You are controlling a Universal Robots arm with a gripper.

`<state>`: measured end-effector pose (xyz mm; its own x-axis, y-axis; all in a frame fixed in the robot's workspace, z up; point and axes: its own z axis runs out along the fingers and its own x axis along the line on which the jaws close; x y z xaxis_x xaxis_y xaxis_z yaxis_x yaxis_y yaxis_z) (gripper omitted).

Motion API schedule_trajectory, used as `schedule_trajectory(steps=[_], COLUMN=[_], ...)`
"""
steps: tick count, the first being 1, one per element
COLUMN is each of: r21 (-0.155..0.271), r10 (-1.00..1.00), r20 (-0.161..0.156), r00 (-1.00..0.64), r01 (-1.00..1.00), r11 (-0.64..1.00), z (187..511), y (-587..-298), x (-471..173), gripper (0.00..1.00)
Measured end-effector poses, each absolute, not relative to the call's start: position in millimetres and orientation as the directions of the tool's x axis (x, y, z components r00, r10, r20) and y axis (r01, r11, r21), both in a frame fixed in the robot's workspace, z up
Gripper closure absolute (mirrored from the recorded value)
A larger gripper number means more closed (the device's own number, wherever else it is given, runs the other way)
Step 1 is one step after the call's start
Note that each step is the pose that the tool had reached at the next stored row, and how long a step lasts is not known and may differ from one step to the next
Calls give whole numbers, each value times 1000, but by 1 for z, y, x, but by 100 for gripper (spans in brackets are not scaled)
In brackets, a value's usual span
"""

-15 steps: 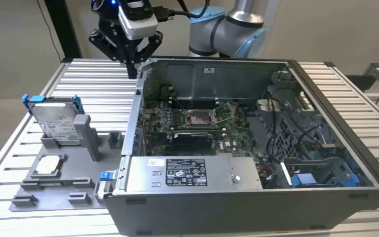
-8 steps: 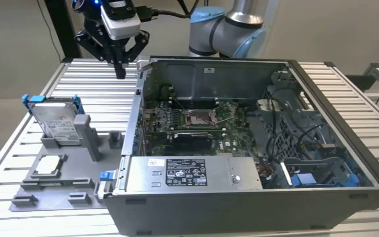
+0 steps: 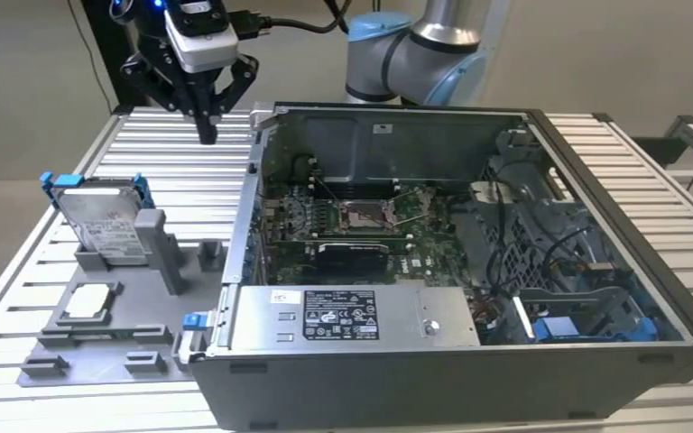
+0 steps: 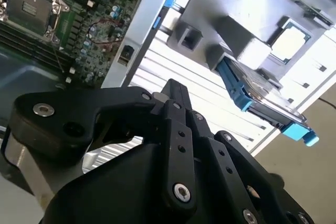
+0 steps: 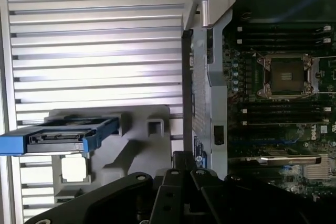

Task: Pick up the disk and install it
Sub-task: 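Reach for the disk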

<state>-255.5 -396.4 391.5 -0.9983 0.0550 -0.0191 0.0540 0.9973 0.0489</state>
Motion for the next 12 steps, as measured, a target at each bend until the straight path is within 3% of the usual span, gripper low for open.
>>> schedule_trajectory(steps=[12], r21=[49], r10=[39], r20=[-19], r00=[-999], r01=[38], r11=[998], z=[390], y=[-393], x=[-285], gripper=[100])
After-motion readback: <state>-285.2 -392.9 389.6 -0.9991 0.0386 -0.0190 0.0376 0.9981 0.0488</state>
